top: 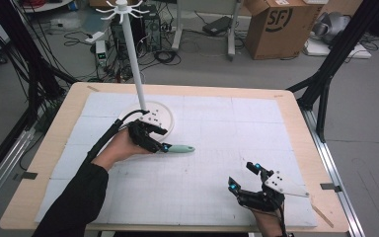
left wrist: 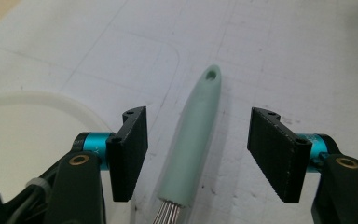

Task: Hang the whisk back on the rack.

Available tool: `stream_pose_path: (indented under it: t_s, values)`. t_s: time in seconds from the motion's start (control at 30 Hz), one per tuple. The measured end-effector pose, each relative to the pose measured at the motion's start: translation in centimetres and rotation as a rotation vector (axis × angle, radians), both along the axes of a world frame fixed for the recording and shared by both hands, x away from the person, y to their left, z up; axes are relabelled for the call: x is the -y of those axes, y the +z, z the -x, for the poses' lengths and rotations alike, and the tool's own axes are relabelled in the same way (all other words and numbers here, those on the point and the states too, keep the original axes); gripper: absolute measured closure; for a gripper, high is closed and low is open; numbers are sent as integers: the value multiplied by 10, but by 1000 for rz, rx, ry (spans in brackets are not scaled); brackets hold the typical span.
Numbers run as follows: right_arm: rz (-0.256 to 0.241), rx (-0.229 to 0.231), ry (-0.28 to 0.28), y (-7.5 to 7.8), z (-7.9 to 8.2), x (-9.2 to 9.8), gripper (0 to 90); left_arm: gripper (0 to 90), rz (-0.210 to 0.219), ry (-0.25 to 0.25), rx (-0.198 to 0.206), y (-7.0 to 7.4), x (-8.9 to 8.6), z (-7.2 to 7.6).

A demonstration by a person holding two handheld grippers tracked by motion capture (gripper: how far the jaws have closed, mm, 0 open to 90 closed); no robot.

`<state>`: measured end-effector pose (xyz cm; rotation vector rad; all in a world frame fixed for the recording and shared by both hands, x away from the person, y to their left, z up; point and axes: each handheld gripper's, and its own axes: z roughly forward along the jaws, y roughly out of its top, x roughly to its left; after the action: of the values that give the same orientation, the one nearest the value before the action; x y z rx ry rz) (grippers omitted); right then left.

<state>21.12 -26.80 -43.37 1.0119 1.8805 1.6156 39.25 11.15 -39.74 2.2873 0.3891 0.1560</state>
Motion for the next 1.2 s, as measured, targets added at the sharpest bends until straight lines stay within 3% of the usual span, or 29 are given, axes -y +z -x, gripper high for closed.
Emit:
stream_pose_path:
  t_s: [0.1,0.23,0.37,0.8,1.0,1.2]
  values:
    - [-4,-5,2,0,0,0,155,384,-52,8,-24,-12,2,-5]
    - [-5,-4,5,0,-1,0,155,382,-71,3,-30,-18,6,-7]
    - [-6,-5,5,0,-1,0,155,382,-133,-9,-47,-25,12,-10]
    - [-16,-2,1,0,0,1,155,456,-251,-31,-71,-42,27,-8]
    - [-19,2,-2,1,0,2,155,489,-279,-36,-72,-40,30,-7]
    - [-20,4,1,1,0,1,155,590,-302,-52,-92,-37,34,-7]
